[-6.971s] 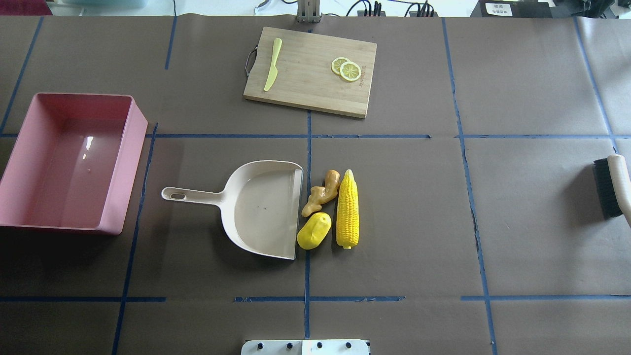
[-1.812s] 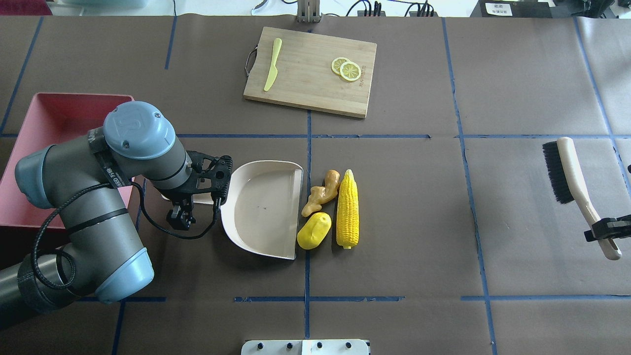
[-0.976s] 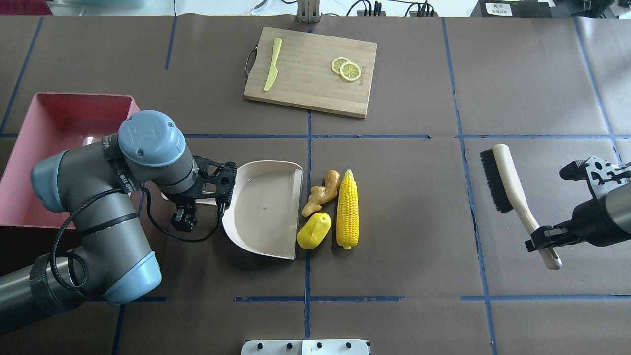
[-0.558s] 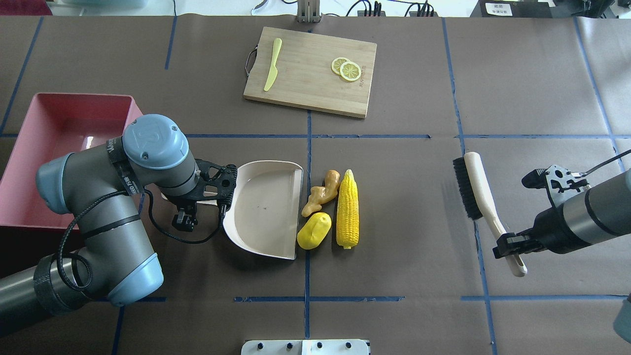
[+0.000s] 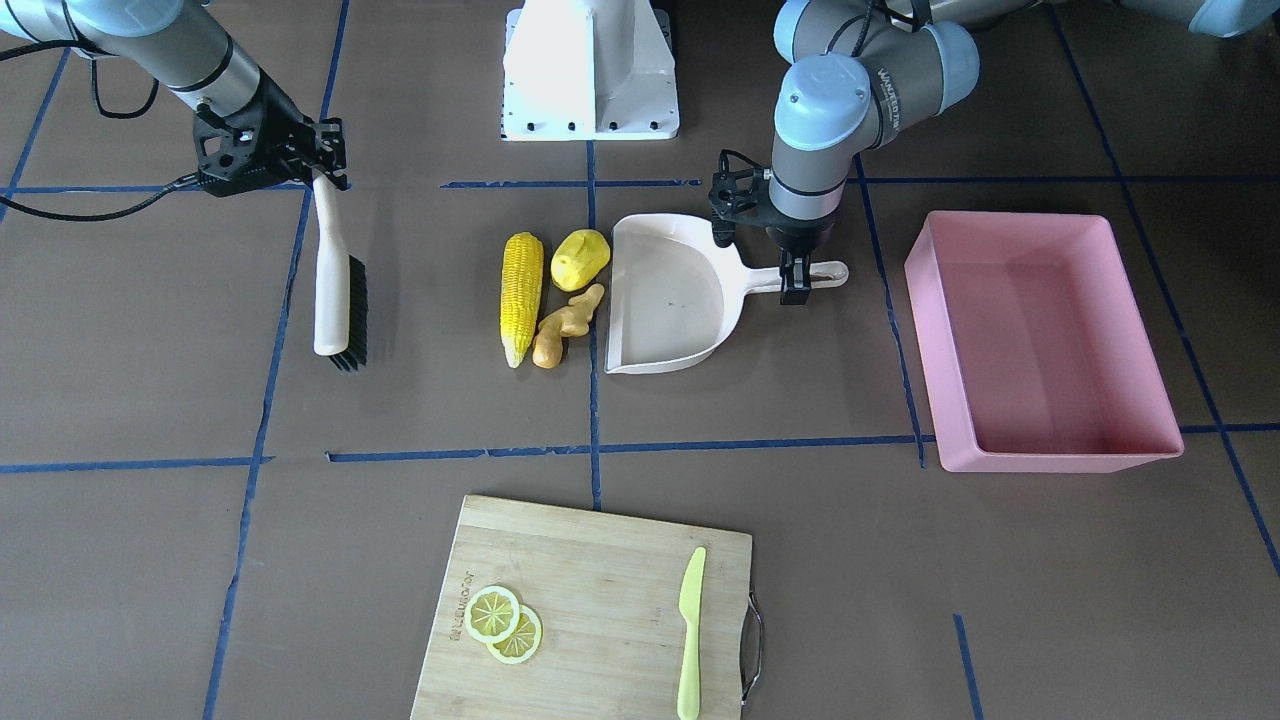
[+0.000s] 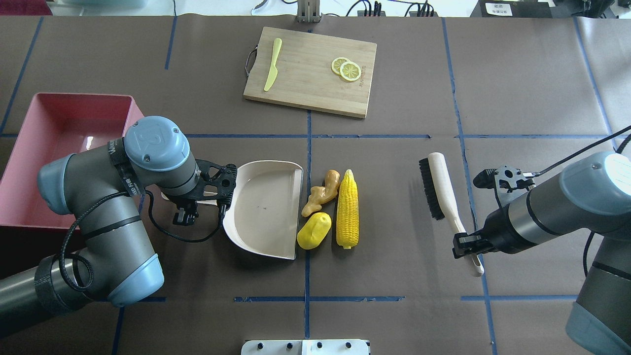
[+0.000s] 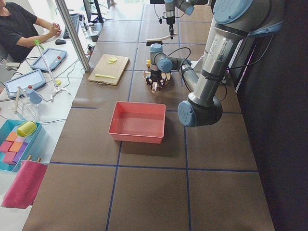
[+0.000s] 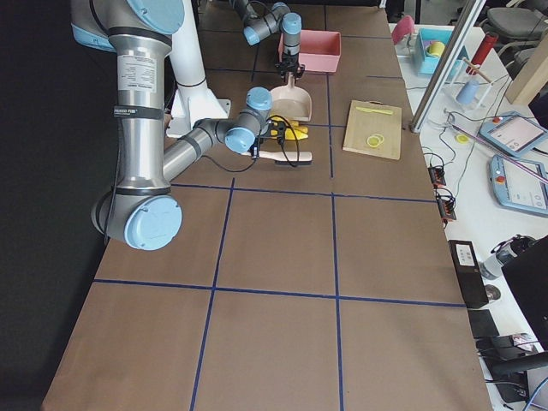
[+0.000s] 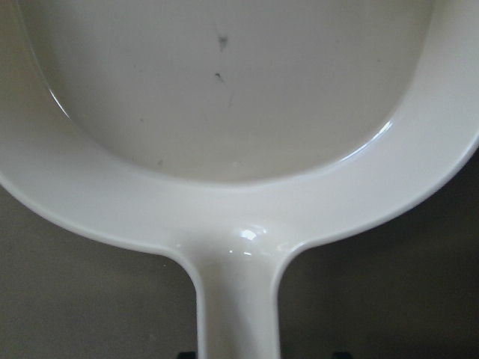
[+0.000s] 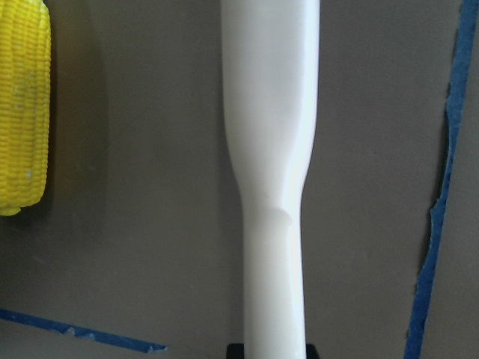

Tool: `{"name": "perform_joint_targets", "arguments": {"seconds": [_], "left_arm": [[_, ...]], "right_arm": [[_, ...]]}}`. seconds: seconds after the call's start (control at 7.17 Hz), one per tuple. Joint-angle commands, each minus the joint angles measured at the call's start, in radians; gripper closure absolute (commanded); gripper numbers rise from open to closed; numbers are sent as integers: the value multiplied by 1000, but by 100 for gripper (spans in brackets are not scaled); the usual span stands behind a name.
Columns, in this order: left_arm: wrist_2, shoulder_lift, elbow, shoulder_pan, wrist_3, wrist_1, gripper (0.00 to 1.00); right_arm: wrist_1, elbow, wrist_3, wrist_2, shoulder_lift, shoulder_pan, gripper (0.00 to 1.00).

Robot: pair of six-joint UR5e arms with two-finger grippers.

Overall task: Sweep and dump trash into bin
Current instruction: 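Move the brush in the right gripper toward the squash, ginger and corn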

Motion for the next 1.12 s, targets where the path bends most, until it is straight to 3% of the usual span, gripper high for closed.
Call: {"name": "perform_joint_targets", "arguments": {"seconds": [0.0,0.14,0.42,0.56,0.98], "left_arm": [[36,-9,-1,9,0,1,62],[37,-10,-1,9,2,0,65],[39,-15,-1,9,3,1,70],[39,-15,-1,9,5,1,70],[37,-18,-1,9,3,1,69]], "right_arm": [[-34,0,45,-42,41,-69,100],[-41,0,68,-51,69,-85,100],[-186,-2,76,-54,182,-103,100],[-220,-5,76,-97,212,-133,100],[-244,-23,117,-128,253,-181,100]]}}
